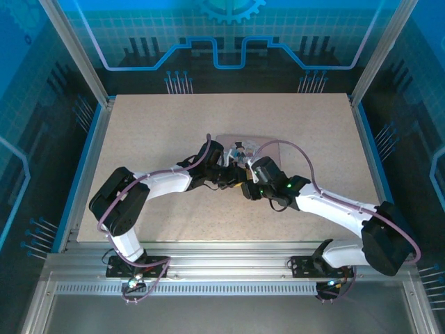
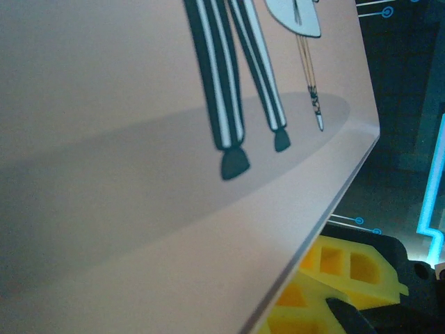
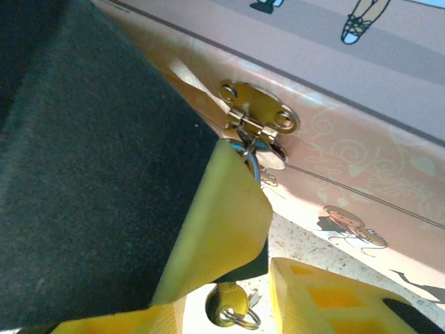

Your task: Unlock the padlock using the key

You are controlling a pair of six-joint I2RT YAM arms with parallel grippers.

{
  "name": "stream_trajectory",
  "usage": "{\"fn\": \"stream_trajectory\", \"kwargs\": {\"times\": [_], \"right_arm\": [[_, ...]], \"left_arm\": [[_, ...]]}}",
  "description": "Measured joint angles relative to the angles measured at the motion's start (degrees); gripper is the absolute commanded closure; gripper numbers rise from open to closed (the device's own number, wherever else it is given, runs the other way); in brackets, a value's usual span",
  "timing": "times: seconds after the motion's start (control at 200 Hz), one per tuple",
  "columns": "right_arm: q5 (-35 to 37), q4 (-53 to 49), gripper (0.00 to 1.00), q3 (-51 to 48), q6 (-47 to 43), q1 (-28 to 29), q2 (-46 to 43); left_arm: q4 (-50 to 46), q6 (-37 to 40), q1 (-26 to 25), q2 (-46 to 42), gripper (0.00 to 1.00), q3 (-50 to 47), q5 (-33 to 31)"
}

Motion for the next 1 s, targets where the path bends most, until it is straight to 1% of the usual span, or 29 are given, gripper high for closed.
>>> {"fn": "stream_trajectory", "kwargs": {"times": [0.06, 0.105, 0.18, 0.27, 0.445, 0.575, 0.625, 0.806, 1.001], "right_arm": [[0.2, -0.4, 0.67, 0.3, -0.3, 0.1, 0.3], [0.5, -0.7, 0.71, 0.7, -0.5, 0.3, 0.6], [0.9, -1.0, 0.82, 0.9, -0.7, 0.4, 0.8], [1.1, -1.3, 1.0, 1.1, -1.6, 0.5, 0.8], [1.0, -1.4, 1.0, 1.2, -1.8, 0.6, 0.9], [0.4, -1.2, 1.0, 1.2, -1.9, 0.6, 1.0], [0.0, -1.0, 1.0, 1.2, -2.2, 0.6, 1.1], [-1.7, 0.8, 1.0, 0.7, -3.0, 0.5, 3.4], [-3.8, 3.4, 1.0, -0.6, -4.3, 0.3, 7.3]], "left_arm": [[0.0, 0.0, 0.0, 0.0, 0.99, 0.0, 0.0], [0.0, 0.0, 0.0, 0.0, 0.99, 0.0, 0.0], [0.0, 0.0, 0.1, 0.0, 0.99, 0.0, 0.0], [0.0, 0.0, 0.3, 0.0, 0.99, 0.0, -0.3], [-0.4, 0.0, 0.4, 0.0, 0.98, 0.0, -0.7], [-0.4, 0.0, 0.4, 0.0, 0.93, 0.0, -0.9], [-0.4, 0.0, 0.4, 0.0, 0.89, -0.1, -0.9], [-0.2, 0.6, 0.5, 0.0, 0.69, -2.0, -1.9], [2.0, -0.1, 0.7, 0.0, 0.6, -5.5, -2.9]]}}
